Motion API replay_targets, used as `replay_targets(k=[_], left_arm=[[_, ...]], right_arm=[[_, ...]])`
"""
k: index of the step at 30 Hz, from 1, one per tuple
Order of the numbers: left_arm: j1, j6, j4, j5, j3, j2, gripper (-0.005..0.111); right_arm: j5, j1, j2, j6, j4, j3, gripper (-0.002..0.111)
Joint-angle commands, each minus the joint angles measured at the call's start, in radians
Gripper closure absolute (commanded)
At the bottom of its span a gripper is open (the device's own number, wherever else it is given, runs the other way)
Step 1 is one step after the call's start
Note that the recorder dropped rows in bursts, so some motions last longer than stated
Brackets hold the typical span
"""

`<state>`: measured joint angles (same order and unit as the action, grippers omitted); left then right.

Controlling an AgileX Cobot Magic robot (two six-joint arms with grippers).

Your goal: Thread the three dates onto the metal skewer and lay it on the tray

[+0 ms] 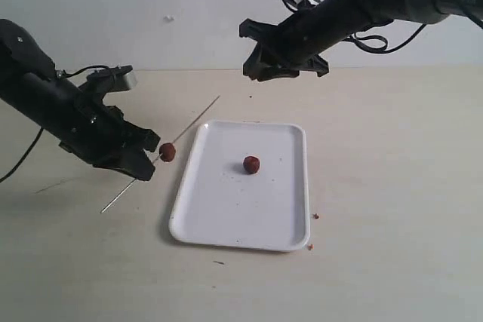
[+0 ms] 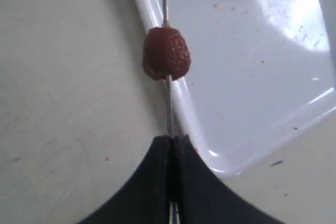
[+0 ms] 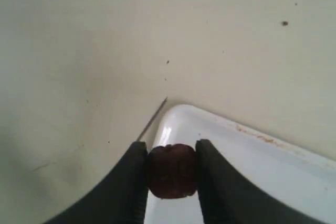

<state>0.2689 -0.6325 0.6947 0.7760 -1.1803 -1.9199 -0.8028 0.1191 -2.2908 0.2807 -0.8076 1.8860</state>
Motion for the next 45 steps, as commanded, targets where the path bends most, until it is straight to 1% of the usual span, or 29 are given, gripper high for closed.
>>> replay_targets(k=[1, 4, 8, 11, 17, 20, 23, 26, 33, 45], left_arm=[[0.000, -0.025, 0.071, 0.009, 0.007, 0.012, 0.107], [0.000, -0.061, 0.147, 0.014, 0.007, 0.012, 0.107], [0.000, -0.192, 0.330, 0.072, 0.007, 0.012, 0.107], [0.001, -0.250, 0.401, 0.104, 0.007, 0.012, 0.107], [0.041, -0.254, 0.399, 0.110, 0.007, 0.011, 0.107], [0.063, -0.284, 0.432, 0.105, 0.007, 0.011, 0.107], [0.081, -0.291, 0.446, 0.072, 0.007, 0.011, 0.107], [0.081, -0.280, 0.446, 0.033, 0.007, 0.011, 0.107], [0.081, -0.277, 0.481, 0.001, 0.007, 0.011, 0.107], [0.081, -0.279, 0.509, -0.017, 0.007, 0.011, 0.107]], right_arm=[[0.041, -0.026, 0.009, 0.034, -0.048, 0.008, 0.078], [0.052, -0.034, 0.009, 0.034, -0.053, 0.008, 0.078], [0.076, -0.044, 0.009, 0.032, -0.057, 0.008, 0.078], [0.092, -0.044, 0.009, 0.032, -0.072, 0.008, 0.078], [0.110, -0.046, 0.009, 0.072, -0.110, 0.008, 0.078], [0.117, -0.046, 0.009, 0.075, -0.110, 0.008, 0.078], [0.117, -0.046, 0.009, 0.077, -0.110, 0.008, 0.078], [0.117, -0.046, 0.009, 0.077, -0.110, 0.008, 0.078], [0.127, -0.046, 0.009, 0.077, -0.110, 0.008, 0.078], [0.125, -0.046, 0.009, 0.092, -0.143, 0.008, 0.078]])
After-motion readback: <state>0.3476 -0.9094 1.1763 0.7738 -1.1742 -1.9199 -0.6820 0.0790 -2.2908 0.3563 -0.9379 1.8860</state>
